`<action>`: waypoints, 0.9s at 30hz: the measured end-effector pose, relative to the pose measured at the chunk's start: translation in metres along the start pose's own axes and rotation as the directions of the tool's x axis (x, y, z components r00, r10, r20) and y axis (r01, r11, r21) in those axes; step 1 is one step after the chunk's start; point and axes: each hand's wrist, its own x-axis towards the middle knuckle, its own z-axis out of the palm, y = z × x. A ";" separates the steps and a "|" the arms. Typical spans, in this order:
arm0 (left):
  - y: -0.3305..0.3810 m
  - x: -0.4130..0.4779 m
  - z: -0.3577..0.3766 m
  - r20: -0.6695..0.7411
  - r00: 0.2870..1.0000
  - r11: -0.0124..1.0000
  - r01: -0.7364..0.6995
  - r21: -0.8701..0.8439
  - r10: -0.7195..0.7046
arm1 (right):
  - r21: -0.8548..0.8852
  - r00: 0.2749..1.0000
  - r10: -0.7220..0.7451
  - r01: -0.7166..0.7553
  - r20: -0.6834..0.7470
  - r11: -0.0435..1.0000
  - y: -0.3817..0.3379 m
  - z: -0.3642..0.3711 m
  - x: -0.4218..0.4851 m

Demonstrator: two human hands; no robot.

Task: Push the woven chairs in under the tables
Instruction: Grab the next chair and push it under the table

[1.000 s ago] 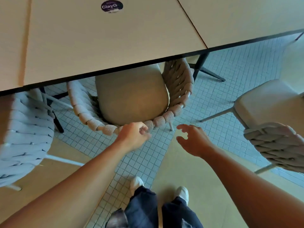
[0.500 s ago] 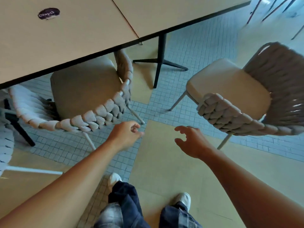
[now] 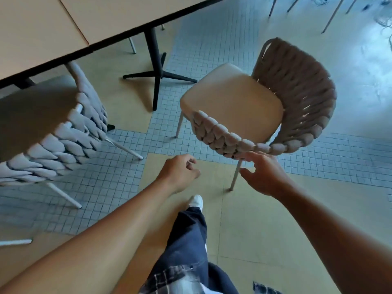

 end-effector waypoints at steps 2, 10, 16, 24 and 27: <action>0.022 0.015 0.016 0.014 1.000 1.000 -0.020 -0.015 0.020 | -0.017 0.999 0.019 -0.019 -0.044 1.000 0.023 -0.017 0.008; 0.107 0.100 0.080 0.033 0.997 0.996 -0.070 -0.050 0.072 | -0.180 0.991 0.123 -0.129 -0.042 0.975 0.112 -0.081 0.076; 0.153 0.142 0.123 0.095 0.996 0.999 0.006 -0.052 -0.001 | -0.277 0.989 0.139 -0.120 0.050 0.953 0.166 -0.098 0.112; 0.193 0.172 0.185 0.126 0.984 0.991 0.130 -0.045 -0.123 | -0.313 0.984 0.003 0.055 0.181 0.948 0.229 -0.124 0.145; 0.208 0.179 0.207 0.126 0.975 0.978 0.194 -0.070 -0.185 | -0.348 0.965 -0.138 0.212 0.223 0.913 0.253 -0.138 0.165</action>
